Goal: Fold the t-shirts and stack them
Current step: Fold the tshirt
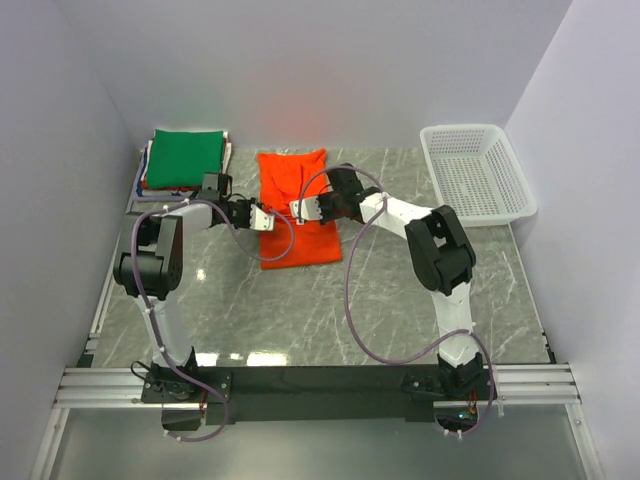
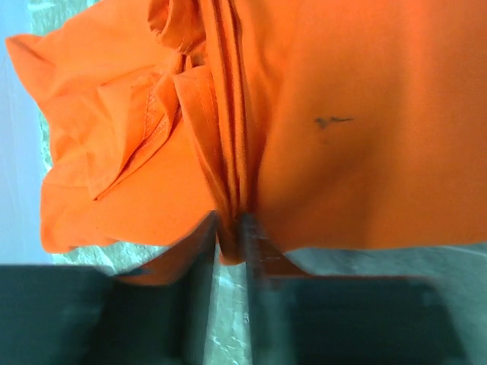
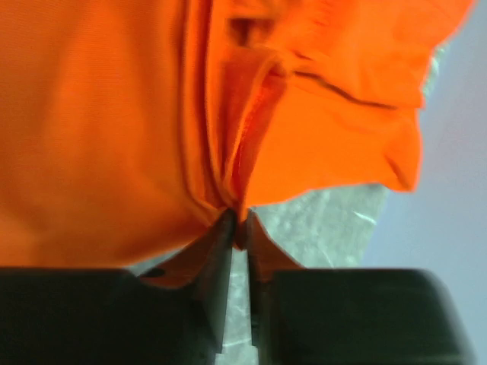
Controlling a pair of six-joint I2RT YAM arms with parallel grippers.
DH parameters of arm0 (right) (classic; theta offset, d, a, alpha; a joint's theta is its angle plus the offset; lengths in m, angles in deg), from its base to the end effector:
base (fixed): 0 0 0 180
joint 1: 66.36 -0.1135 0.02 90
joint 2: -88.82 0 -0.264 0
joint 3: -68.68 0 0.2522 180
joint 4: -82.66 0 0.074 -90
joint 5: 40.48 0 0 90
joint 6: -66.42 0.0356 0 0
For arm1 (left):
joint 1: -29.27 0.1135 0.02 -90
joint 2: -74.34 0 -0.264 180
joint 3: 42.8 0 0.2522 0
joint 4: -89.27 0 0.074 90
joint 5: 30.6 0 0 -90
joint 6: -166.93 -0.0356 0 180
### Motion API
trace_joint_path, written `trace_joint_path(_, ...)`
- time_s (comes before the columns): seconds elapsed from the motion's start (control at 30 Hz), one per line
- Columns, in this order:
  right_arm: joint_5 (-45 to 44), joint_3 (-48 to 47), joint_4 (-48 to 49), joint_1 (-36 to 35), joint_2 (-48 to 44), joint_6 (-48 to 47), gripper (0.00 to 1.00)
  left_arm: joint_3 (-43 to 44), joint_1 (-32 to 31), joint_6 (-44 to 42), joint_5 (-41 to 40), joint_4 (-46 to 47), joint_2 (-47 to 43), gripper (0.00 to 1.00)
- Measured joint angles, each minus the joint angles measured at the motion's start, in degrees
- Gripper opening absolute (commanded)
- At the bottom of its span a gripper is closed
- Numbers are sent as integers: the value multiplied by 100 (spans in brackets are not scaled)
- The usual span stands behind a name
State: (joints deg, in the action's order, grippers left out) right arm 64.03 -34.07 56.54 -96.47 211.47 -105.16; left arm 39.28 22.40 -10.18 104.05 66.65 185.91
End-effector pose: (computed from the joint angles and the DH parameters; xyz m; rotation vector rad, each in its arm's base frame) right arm 0.4063 0.2459 0.1719 -2.0063 1.2157 -0.1421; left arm 0.3917 -0.0724 0.1565 1.7810 1.2464 -0.1998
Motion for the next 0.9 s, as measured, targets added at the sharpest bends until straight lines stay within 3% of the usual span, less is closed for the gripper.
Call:
trace_joint_path(0.03, -46, -4, 81, 0, 4, 35, 34, 26, 9, 33, -9, 11, 22, 38)
trace_joint_path(0.1, -164, 0, 269, 0, 2, 146, 46, 107, 44, 214, -22, 22, 35, 41)
trace_joint_path(0.23, -369, 306, 737, 9, -289, 470, 52, 203, 155, 859, -46, 153, -66, 44)
trace_joint_path(0.33, -426, 496, 691, 15, -758, 933, 50, 256, 267, 1725, -44, 31, -389, 43)
trace_joint_path(0.53, -212, -90, -111, 72, -1626, 2472, 27, 289, 428, 3770, 286, -297, -1314, 40)
trace_joint_path(0.6, 26, -391, -439, 111, -1703, 3091, 24, 197, 417, 4699, 527, -232, -1565, 38)
trace_joint_path(0.7, 474, -748, -940, 166, -1591, 3993, 23, 122, 369, 6188, 835, -35, -1613, 34)
trace_joint_path(0.9, 1005, -1829, -1773, 197, -407, 5311, 32, 127, 286, 8577, 686, 356, -785, 47)
